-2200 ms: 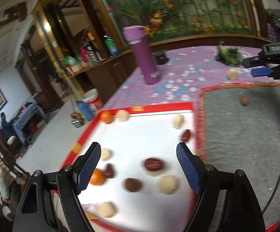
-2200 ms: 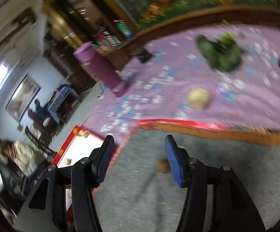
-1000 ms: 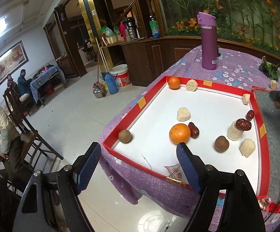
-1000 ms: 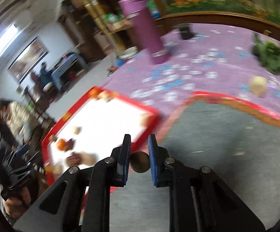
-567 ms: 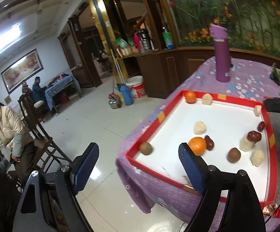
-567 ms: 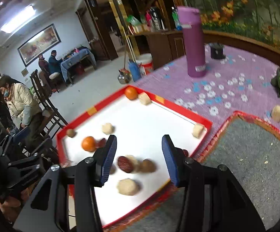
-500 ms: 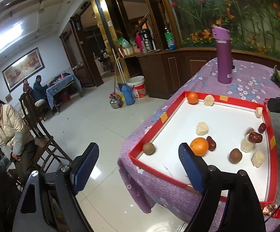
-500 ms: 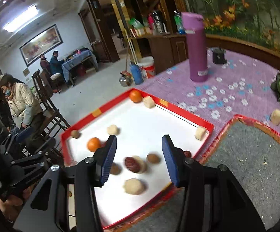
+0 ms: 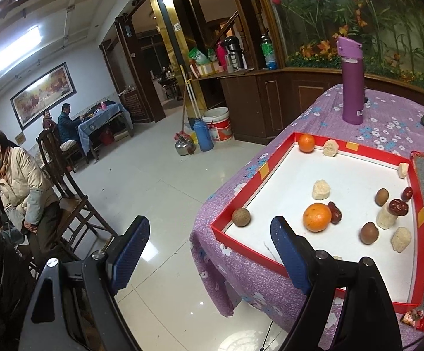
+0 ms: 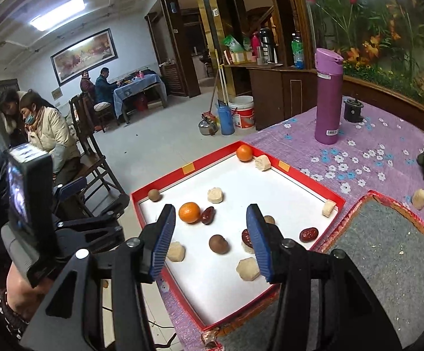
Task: Organize fruits
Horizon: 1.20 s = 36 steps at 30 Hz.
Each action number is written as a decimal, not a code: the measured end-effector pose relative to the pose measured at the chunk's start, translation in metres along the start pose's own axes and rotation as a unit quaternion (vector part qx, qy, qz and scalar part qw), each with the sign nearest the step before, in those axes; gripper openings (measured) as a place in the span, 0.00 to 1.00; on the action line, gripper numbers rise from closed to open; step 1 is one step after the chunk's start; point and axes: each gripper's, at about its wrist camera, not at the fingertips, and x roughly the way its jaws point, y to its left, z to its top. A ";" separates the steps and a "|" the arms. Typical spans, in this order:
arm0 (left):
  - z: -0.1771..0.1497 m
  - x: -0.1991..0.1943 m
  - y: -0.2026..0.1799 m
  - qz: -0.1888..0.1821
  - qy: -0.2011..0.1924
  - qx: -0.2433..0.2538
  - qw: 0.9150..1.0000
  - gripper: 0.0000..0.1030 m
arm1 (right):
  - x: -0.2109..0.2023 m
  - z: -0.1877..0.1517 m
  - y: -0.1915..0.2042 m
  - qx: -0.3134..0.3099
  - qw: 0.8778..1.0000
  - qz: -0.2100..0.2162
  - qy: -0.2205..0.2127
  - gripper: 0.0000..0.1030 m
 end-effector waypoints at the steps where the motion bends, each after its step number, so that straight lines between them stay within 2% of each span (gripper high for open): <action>1: 0.000 0.001 0.000 0.002 0.002 -0.001 1.000 0.82 | 0.000 -0.001 0.003 -0.007 1.000 -0.004 -0.001 0.53; 11: -0.004 0.005 0.008 0.022 0.021 -0.028 0.999 0.85 | -0.001 -0.011 0.029 -0.047 0.999 -0.006 0.010 0.55; 15: -0.004 0.002 0.011 0.023 0.017 -0.045 0.999 0.98 | -0.002 -0.014 0.037 -0.054 0.998 -0.004 0.013 0.55; 20: 0.000 -0.015 0.009 -0.003 0.002 -0.078 0.997 0.98 | -0.010 -0.021 0.040 -0.065 0.998 -0.012 0.005 0.55; 23: 0.005 -0.023 -0.009 -0.031 0.003 -0.055 0.998 0.98 | -0.024 -0.024 0.030 -0.056 0.998 -0.030 -0.014 0.55; 27: 0.009 -0.045 -0.040 -0.062 -0.017 -0.026 0.998 0.99 | -0.051 -0.029 0.008 -0.031 0.997 -0.065 -0.043 0.55; 31: 0.015 -0.064 -0.069 -0.112 -0.027 -0.020 0.993 0.99 | -0.090 -0.034 -0.017 0.000 0.990 -0.115 -0.078 0.56; 33: 0.019 -0.071 -0.087 -0.134 -0.026 -0.009 0.991 0.99 | -0.108 -0.035 -0.025 0.011 0.987 -0.130 -0.094 0.62; 36: 0.020 -0.080 -0.108 -0.139 -0.035 0.010 0.990 0.99 | -0.139 -0.036 -0.034 0.025 0.980 -0.155 -0.121 0.69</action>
